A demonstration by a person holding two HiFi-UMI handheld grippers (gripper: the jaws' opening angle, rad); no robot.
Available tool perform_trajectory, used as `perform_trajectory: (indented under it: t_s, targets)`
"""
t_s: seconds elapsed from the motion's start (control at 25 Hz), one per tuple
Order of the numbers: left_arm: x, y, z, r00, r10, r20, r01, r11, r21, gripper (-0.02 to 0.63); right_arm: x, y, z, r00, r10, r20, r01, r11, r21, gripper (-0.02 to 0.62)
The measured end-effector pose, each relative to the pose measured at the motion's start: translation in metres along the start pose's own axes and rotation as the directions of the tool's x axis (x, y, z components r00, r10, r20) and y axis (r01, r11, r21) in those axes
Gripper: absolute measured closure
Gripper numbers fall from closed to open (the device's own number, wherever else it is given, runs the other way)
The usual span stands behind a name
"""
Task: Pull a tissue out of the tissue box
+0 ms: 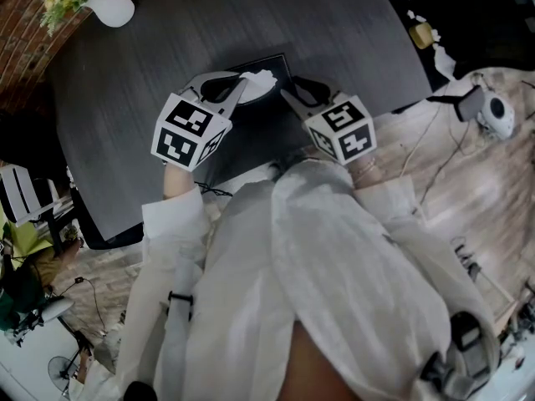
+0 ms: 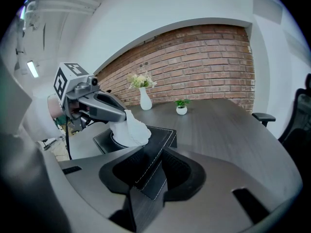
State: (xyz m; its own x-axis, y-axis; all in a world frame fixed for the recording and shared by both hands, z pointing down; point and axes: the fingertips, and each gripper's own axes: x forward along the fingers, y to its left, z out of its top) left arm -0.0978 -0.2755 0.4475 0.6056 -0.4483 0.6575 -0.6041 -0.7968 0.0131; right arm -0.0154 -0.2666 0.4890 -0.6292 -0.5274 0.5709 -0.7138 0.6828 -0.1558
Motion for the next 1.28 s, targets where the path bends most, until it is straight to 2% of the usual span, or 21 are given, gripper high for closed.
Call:
perform_trajectory:
  t_s: [0.68,1.28]
  targets:
    - [-0.005,0.007,0.004,1.000,0.020,0.023,-0.019,0.999,-0.027,0.598,0.000,0.000,0.000,1.000,0.004,0.001,-0.004,1.000,0.005,0.477]
    - [-0.007,0.008,0.012,0.998,0.047,0.034,-0.047,0.999,-0.002,0.598,-0.001,-0.001,-0.001,1.000,0.004,0.005,-0.004,1.000,0.003,0.477]
